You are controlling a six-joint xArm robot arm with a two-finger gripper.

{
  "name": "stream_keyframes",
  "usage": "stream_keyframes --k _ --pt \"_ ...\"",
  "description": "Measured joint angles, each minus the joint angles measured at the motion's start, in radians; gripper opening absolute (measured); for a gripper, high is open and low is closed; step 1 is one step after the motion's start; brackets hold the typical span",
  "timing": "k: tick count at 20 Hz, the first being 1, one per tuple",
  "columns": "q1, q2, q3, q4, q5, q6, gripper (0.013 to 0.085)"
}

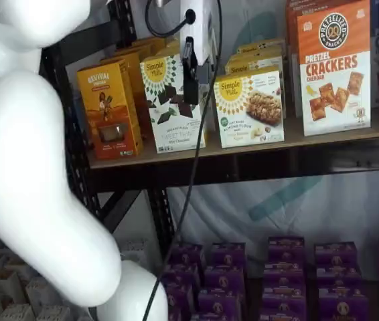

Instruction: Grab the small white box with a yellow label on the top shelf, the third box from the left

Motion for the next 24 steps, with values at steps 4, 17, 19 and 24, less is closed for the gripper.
stream_keyframes --k 4,17,19,24 --pt "0.050 -0.002 -0.013 -0.095 0.044 0.019 0.0850" --pt "-0.057 -0.064 0.117 0.157 -0.249 -0.037 0.0850" --pt "-0.054 -0.049 0.120 0.163 -0.296 -0.045 0.0850" --pt "-0.034 -0.008 0.130 0.131 -0.393 -0.064 0.0850"
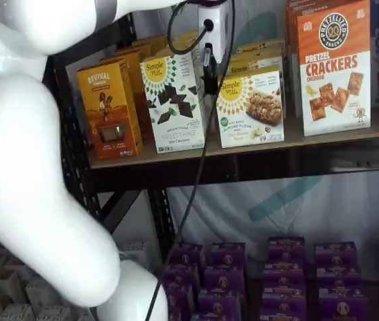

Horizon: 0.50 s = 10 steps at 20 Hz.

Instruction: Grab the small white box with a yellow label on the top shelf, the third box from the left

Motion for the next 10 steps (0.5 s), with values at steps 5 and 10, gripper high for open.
stream_keyframes --k 5,10 --pt "0.016 0.092 -0.061 -0.054 0.029 0.002 0.0850" --pt "0.026 0.159 -0.136 -0.097 0.098 0.014 0.0850"
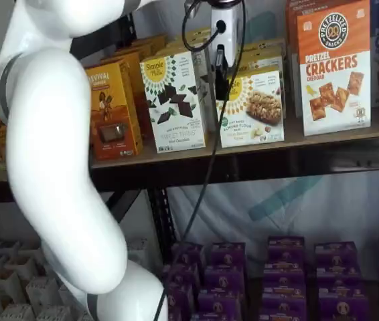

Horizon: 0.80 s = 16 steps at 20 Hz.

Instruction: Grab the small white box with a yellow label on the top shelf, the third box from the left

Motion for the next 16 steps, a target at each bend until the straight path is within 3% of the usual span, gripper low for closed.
stream_keyframes --k 8,16 --pt "0.042 0.085 -0.096 -0.103 0.089 0.030 0.0850" --pt "0.087 0.098 -0.098 -0.182 0.086 0.060 0.0850"
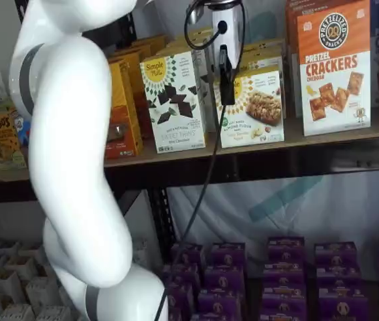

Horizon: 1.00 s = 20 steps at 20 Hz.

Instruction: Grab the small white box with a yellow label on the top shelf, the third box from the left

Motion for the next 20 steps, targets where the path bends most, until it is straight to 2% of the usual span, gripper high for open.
stream_keyframes --k 9,10,11,13,16,17,20 --pt "0.007 -0.009 0.026 -0.013 -0.031 0.003 0.0850" --pt "0.008 -0.009 0.028 -0.014 -0.032 0.003 0.0810" --pt "0.008 -0.009 0.029 -0.015 -0.033 0.004 0.0810" --pt "0.008 -0.012 0.034 -0.014 -0.039 0.004 0.0730" --pt "0.005 -0.013 0.038 -0.010 -0.043 0.001 0.0690" --pt "0.003 -0.014 0.039 -0.006 -0.045 0.000 0.0650" --pt "0.001 -0.015 0.040 -0.005 -0.046 -0.002 0.0650"
